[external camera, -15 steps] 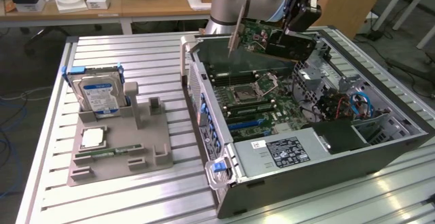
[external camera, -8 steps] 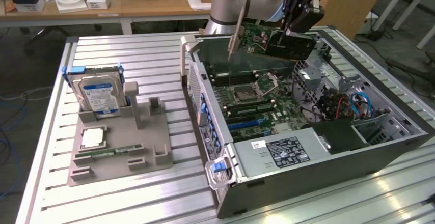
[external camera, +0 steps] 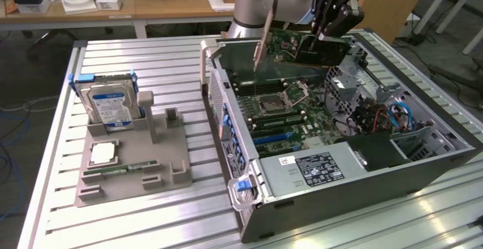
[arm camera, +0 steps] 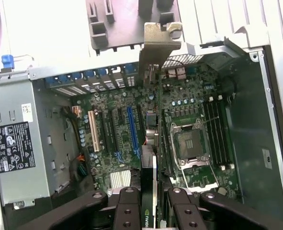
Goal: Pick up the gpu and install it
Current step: 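Insert the gpu into the slot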
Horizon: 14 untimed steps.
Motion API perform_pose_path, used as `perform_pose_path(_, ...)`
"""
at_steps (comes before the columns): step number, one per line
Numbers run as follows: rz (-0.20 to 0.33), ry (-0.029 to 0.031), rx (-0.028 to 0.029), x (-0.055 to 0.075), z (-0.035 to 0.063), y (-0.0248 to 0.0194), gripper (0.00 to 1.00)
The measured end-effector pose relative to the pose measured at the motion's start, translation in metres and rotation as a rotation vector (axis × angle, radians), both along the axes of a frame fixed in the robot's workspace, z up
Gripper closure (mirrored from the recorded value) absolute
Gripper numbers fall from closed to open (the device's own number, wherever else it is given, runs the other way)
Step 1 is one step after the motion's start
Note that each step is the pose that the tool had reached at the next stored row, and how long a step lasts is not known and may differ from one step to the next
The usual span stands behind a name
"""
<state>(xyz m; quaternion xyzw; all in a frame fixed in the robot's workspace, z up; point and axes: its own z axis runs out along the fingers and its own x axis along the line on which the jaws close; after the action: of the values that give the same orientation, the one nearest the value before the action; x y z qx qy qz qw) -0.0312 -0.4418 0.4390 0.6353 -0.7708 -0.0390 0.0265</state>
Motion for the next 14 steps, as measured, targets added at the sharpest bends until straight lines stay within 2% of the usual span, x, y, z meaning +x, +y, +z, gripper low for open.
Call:
perform_pose_path(8,0.050,-0.0013,0.0000,0.0000,-0.0008,0.0000,0.74)
perform_pose_path(10,0.064,-0.0080,-0.0004,-0.0001,-0.0008,0.0000,0.74)
perform_pose_path(14,0.095,-0.0336,-0.0007,0.0000,-0.0013,0.0000,0.74)
